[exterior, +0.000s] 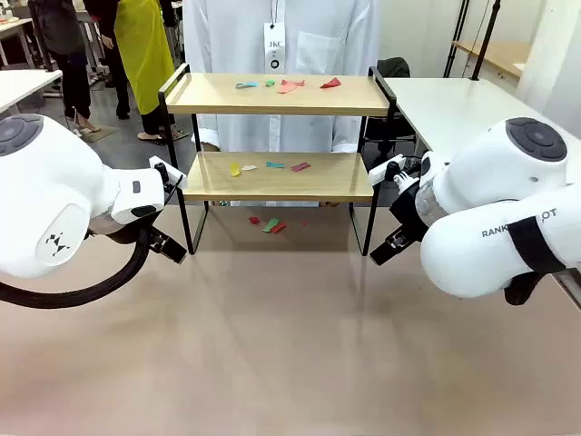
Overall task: Clean the shelf.
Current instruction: Pick up the Duster handed by the human.
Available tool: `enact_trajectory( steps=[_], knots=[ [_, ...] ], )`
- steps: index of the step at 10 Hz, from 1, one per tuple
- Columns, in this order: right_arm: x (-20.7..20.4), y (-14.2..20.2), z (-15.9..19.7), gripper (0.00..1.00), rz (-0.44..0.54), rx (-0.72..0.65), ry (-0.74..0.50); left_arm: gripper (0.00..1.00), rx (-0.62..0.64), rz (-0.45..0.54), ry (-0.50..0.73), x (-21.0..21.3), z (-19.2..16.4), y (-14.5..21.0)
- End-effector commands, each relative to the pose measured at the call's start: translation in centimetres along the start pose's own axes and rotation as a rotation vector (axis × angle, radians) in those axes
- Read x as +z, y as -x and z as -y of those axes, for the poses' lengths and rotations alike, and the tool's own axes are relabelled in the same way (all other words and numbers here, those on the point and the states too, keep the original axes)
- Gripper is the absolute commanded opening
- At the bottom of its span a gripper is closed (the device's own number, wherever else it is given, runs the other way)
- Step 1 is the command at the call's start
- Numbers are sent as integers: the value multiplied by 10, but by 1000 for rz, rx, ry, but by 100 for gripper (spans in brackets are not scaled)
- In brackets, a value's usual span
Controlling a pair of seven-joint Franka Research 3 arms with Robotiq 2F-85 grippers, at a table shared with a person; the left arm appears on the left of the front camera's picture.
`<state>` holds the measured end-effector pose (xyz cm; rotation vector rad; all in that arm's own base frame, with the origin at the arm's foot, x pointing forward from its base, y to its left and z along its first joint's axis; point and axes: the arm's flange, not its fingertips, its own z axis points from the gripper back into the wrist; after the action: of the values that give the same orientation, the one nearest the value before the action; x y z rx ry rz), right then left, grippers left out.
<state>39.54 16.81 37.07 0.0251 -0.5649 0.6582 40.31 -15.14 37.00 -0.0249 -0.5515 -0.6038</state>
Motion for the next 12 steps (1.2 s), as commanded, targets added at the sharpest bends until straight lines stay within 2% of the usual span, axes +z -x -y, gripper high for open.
enact_trajectory(
  steps=[1,10,12],
  knots=[
    [0,0,0,100,0,0,0,100,0,0,0,0,0,0],
    [0,0,0,100,0,1,0,100,0,0,0,0,0,0],
    [45,-20,28,100,94,-48,24,100,15,57,34,38,-22,-15]
  ],
)
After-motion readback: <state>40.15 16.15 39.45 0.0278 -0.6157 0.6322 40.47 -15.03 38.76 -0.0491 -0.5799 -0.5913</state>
